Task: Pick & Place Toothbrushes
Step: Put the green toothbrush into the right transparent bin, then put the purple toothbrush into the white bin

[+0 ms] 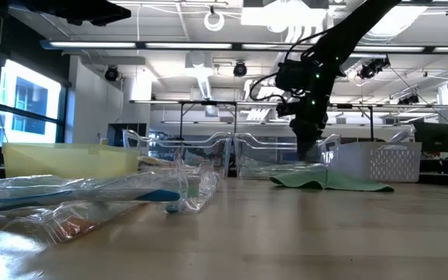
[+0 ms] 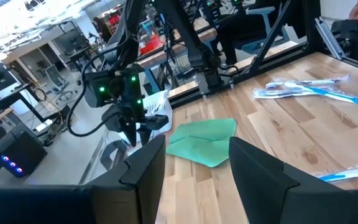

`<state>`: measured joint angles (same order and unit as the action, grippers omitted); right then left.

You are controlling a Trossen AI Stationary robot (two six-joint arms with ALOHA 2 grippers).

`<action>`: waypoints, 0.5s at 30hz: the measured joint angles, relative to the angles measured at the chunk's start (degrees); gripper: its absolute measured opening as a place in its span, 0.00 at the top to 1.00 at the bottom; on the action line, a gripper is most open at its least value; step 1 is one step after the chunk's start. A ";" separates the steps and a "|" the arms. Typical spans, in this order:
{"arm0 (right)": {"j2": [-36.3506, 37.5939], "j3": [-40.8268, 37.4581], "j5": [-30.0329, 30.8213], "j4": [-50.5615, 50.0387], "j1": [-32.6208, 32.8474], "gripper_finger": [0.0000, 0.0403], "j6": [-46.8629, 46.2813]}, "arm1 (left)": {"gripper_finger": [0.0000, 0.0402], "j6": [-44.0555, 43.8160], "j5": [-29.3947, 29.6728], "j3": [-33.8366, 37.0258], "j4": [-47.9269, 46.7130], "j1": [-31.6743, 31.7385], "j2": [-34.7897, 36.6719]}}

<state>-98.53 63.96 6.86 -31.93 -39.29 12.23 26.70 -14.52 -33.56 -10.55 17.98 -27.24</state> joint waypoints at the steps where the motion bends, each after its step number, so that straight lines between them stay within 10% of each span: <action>1: 0.29 0.00 0.00 0.05 0.16 0.57 0.00 | 0.57 0.05 0.00 0.00 -0.02 0.00 0.00; 15: 12.75 0.07 -0.19 3.51 9.73 0.72 -3.00 | 0.57 0.22 0.00 0.00 -1.13 0.00 0.02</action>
<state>-85.78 64.03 6.67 -28.41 -29.56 9.23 26.92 -14.52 -33.56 -11.67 17.98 -27.22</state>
